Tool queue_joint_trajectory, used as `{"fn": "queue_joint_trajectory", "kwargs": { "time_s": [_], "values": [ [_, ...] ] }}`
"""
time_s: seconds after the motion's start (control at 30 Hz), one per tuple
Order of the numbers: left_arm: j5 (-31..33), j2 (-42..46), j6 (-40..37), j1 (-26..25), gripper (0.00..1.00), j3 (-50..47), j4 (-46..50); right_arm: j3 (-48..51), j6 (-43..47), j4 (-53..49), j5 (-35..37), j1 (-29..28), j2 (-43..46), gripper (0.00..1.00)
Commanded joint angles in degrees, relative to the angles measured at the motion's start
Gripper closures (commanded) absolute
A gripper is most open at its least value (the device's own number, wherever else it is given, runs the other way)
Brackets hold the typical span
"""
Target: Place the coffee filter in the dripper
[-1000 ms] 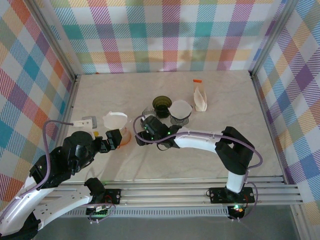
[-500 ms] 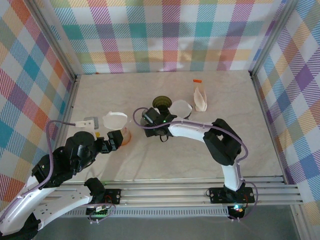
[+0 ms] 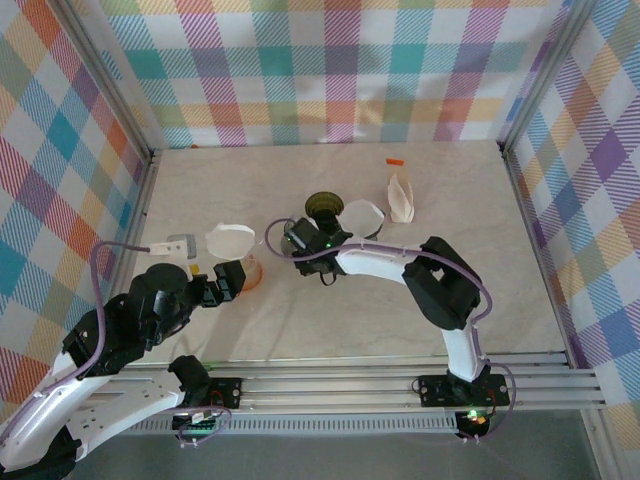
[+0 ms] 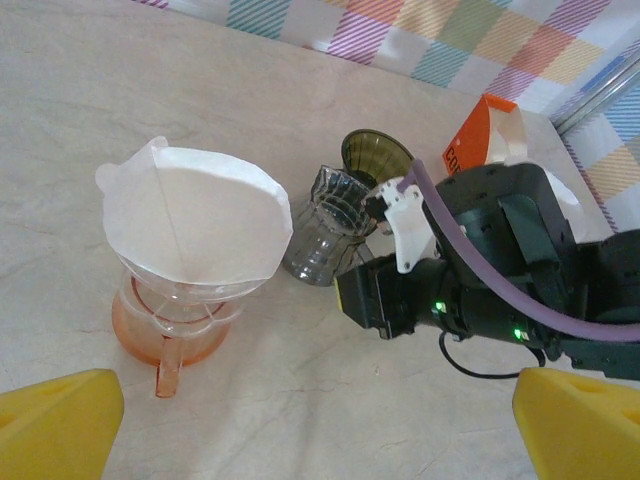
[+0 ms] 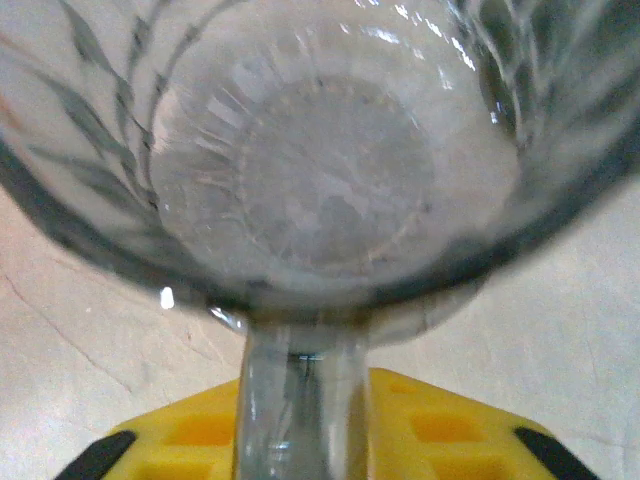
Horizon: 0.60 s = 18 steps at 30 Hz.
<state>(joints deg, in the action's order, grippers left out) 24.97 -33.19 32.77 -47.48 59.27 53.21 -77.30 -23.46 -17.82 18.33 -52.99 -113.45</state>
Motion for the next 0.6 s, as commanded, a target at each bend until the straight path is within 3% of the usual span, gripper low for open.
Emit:
{"fn": "queue_joint_trajectory", "kwargs": {
  "time_s": [0.0, 0.33, 0.57],
  "values": [
    [-0.03, 0.49, 0.27, 0.59, 0.0, -0.82, -1.62, 3.75, 0.07, 1.05, -1.0, -1.42, 5.65, 0.75],
    [-0.32, 0.44, 0.4, 0.59, 0.0, -1.56, -2.62, 18.21, -3.58, -0.36, -0.5, -6.46, 19.54, 0.78],
    [-0.67, 0.67, 0.88, 0.6, 0.0, -2.01, -2.39, 26.77, -7.76, -4.95, 3.58, -9.77, 28.91, 0.79]
  ]
}}
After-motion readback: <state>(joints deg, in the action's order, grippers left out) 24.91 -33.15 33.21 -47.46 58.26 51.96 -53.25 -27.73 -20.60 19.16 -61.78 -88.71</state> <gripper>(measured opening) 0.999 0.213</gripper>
